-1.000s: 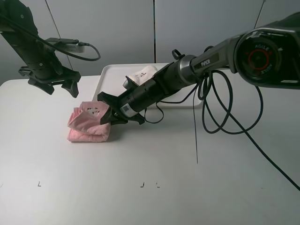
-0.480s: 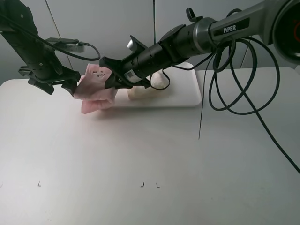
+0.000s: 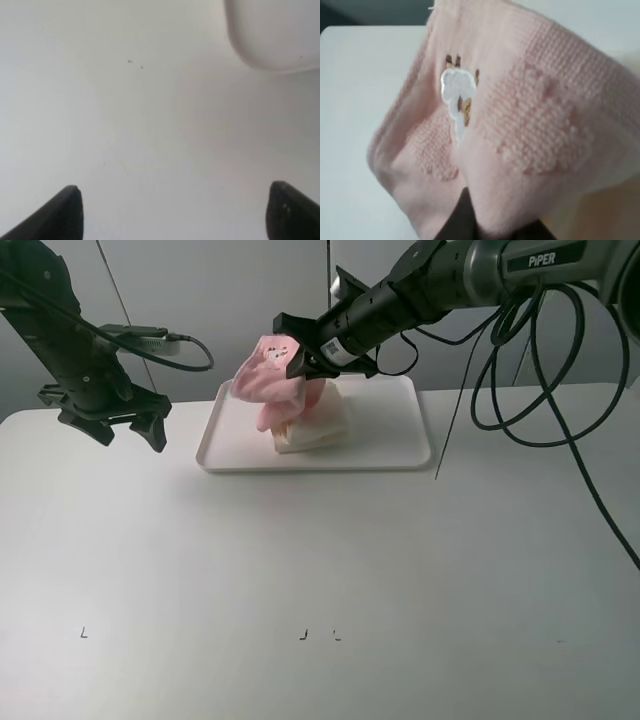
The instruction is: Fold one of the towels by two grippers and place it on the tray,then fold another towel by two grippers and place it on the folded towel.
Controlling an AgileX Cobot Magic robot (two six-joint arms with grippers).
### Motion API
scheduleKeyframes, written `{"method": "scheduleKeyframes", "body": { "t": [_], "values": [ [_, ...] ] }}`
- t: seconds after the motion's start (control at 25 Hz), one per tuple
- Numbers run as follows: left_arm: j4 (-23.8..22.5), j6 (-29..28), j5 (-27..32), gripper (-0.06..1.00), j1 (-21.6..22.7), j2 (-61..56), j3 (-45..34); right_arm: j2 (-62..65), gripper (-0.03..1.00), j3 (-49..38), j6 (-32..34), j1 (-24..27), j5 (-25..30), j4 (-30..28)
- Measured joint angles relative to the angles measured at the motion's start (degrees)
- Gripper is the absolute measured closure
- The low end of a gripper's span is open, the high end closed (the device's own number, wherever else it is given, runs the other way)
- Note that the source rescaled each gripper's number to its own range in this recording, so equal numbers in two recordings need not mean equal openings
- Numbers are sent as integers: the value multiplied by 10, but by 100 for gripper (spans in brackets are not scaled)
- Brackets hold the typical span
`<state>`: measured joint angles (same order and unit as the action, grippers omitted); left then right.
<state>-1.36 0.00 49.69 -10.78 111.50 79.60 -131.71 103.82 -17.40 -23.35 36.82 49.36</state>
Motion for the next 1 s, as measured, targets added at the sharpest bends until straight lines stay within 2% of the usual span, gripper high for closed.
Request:
{"method": "scheduleKeyframes", "body": {
  "t": [0.24,0.32,0.4,0.44,0.52,0.56,0.64,0.76,1.0],
  "values": [
    [0,0,0,0,0,0,0,-9,91,1,45,11,35,-27],
    [0,0,0,0,0,0,0,-18,83,1,58,11,36,-35],
    [0,0,1,0,0,0,0,-22,64,1,62,11,29,-41],
    [0,0,1,0,0,0,0,-24,44,1,64,11,21,-42],
    [0,0,2,0,0,0,0,-24,12,1,64,11,5,-42],
    [0,0,2,0,0,0,0,-24,3,2,64,11,1,-43],
    [-1,0,2,0,0,0,0,-22,-2,2,64,11,0,-62],
    [-6,0,3,0,0,0,0,-5,-3,2,77,16,18,-128],
    [-19,-9,0,0,0,-22,0,48,-3,2,140,37,108,-276]
  ]
}}
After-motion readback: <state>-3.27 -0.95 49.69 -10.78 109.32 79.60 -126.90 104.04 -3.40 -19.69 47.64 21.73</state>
